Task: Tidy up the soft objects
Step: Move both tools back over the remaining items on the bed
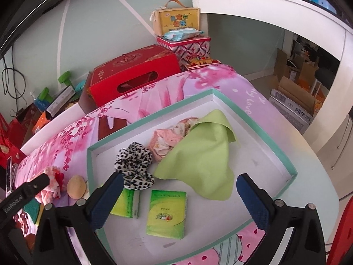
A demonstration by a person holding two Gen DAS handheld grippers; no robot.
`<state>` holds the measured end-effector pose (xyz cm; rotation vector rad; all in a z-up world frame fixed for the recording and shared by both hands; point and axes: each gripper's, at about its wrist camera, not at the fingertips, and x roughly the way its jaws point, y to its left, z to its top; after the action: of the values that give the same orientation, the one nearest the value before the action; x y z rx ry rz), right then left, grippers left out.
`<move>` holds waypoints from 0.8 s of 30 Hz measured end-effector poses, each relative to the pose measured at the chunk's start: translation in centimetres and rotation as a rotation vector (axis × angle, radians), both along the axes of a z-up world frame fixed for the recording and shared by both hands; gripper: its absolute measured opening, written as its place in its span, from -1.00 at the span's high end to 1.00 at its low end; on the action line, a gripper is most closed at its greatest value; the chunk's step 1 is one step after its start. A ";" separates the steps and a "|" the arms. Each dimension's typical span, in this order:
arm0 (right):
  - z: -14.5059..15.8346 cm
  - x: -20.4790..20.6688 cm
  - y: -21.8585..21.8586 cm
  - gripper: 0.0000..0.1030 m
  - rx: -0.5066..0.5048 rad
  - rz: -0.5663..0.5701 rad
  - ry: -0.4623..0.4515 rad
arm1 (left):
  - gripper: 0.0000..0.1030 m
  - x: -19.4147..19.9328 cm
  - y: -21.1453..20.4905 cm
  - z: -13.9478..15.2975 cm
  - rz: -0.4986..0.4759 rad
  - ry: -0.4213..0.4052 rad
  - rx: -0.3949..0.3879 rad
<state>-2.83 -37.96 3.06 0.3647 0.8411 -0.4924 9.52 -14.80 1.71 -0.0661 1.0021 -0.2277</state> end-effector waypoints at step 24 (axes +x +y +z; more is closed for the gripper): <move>-0.1 1.8 8.8 -1.00 0.002 0.258 0.020 | -0.92 -1.0 12.9 -0.2 0.243 0.083 0.024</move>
<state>-1.02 -29.15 2.91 0.2487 0.8935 -0.2553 8.57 -1.92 1.53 -0.1751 1.0688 0.0094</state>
